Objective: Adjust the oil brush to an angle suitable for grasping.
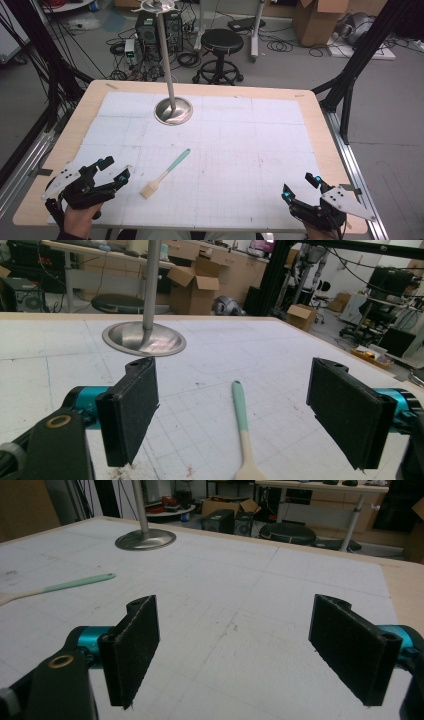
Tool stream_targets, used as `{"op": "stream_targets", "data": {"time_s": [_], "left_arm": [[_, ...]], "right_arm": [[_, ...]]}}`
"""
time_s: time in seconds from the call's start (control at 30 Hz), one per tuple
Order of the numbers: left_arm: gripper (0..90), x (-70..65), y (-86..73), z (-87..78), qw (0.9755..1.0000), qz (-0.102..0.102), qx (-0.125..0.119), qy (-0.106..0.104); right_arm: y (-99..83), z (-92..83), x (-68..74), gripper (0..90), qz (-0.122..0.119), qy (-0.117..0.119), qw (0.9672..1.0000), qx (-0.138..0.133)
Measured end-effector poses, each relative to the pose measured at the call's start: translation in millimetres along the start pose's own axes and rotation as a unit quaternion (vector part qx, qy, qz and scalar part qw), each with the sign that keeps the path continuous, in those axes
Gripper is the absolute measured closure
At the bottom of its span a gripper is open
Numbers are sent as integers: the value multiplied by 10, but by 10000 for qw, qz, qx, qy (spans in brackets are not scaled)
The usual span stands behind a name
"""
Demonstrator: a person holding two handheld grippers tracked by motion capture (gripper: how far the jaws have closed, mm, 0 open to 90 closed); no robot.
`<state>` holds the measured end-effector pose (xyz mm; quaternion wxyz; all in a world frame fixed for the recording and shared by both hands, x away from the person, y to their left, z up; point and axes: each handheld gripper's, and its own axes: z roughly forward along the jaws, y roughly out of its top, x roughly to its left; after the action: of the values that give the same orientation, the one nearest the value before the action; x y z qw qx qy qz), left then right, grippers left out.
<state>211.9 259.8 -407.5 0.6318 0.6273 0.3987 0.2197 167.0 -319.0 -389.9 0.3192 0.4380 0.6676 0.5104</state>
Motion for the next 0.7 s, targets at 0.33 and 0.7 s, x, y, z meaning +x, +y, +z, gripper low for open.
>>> {"op": "stream_targets", "data": {"time_s": [0.33, 0.7], "left_arm": [[208, -58, -14, 68, 9997, -43, 175, -162], [233, -253, 74, 271, 9968, 268, 406, -633]], "right_arm": [[-15, -42, -34, 188, 58, -35, 10000, -32], [-6, -23, 31, 189, 15, 54, 10000, 19]]}}
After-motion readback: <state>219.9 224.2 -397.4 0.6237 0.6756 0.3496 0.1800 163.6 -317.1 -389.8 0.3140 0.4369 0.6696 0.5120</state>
